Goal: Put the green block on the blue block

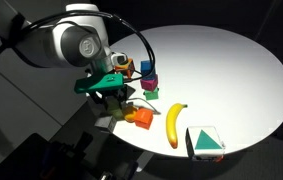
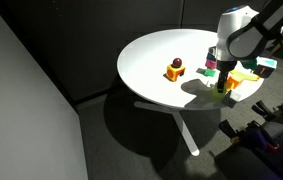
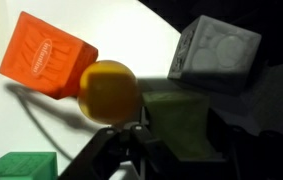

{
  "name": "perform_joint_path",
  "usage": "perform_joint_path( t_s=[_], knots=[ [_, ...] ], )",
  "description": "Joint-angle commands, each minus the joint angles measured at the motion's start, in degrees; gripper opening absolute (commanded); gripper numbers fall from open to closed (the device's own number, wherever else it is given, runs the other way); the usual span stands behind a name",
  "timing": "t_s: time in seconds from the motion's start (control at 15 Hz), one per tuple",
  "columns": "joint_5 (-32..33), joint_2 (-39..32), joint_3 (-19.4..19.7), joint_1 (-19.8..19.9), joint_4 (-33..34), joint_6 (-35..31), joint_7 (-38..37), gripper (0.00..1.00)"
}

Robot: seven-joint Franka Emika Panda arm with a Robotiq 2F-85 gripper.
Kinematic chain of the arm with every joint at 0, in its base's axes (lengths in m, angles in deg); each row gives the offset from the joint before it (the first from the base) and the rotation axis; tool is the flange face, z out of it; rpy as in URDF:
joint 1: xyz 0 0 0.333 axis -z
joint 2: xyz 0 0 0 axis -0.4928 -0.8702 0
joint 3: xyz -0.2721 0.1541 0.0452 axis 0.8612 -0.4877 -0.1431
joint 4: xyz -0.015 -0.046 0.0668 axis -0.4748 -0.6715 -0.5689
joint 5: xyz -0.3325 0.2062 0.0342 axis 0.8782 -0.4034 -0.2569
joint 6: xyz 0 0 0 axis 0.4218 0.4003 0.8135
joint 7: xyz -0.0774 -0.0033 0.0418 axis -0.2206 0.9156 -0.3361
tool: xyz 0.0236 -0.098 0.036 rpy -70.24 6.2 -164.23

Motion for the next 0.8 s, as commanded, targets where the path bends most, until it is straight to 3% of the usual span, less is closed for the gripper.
perform_joint_path(
  t_s=[0.0, 0.73],
  knots=[
    [0.1, 3.6, 0.5, 0.7, -0.3, 3.0, -1.7, 0.31],
    [-4.4, 10.3, 0.9, 1.8, 2.1, 12.3, -1.0, 0.31]
  ],
)
